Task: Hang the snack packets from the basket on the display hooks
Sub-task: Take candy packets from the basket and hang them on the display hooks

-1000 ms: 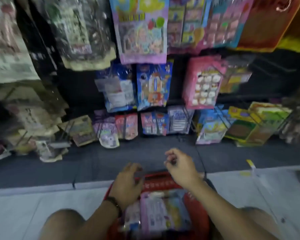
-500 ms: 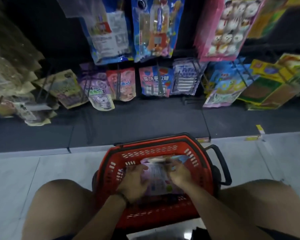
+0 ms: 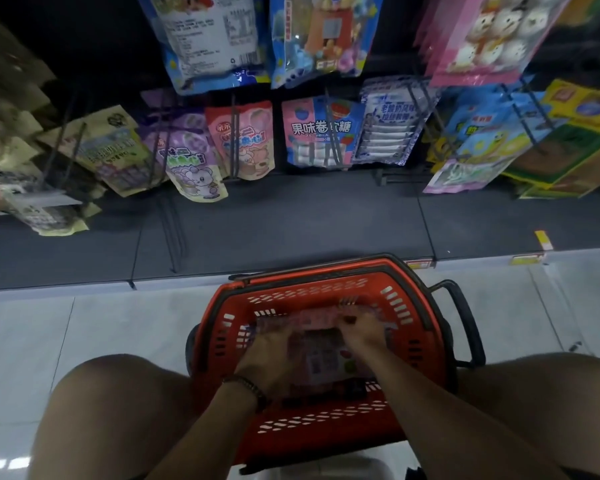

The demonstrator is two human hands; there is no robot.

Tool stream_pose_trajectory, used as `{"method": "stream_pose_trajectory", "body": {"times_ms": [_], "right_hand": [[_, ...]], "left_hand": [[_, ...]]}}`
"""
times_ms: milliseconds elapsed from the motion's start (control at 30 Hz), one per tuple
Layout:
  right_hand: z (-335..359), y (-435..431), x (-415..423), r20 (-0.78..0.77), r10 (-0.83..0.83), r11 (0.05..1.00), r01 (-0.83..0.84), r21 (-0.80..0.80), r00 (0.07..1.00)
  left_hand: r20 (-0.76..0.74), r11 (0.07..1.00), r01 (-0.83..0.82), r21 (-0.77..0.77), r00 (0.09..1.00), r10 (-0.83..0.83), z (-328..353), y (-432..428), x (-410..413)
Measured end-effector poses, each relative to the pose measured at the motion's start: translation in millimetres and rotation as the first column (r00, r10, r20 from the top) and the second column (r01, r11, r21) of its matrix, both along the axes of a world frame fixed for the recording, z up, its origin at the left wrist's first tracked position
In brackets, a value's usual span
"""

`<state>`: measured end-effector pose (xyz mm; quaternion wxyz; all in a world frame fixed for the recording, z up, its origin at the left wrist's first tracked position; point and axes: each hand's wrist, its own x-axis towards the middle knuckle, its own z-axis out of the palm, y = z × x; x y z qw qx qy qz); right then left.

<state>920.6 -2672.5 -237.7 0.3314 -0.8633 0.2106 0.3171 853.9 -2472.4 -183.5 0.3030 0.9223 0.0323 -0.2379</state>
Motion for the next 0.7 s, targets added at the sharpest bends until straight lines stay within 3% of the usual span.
{"method": "stream_pose_trajectory", "body": {"times_ms": [200,433,500,600,700], "right_hand": [[28.8,0.3,-16.6,0.164,0.022,0.995,-0.005,-0.102,0.986],[74.2,-21.0,-46.4,0.285,-0.031,0.985,-0.018,0.169,0.958],[88.8,-28.2,-59.8,0.313,-0.056,0.953,-0.044,0.301,0.948],[114.0,-34.7,-78.4,0.300,-0.070,0.870,-0.089,0.485,0.951],[132.2,-41.4,-90.7,0.362,-0.091,0.807,-0.144,0.572,0.928]], "left_hand": [[0.021,0.996,-0.053,-0.065,0.998,0.055,7.2,-0.9,-4.6],[0.169,0.941,-0.227,-0.249,0.947,0.273,19.4,-7.4,-23.1],[0.087,0.876,-0.334,-0.349,0.919,0.385,26.3,-10.4,-30.3],[-0.160,0.672,-0.494,-0.552,0.853,0.496,43.1,-16.3,-43.8],[-0.249,0.543,-0.557,-0.628,0.806,0.537,55.0,-17.7,-58.7]]}}
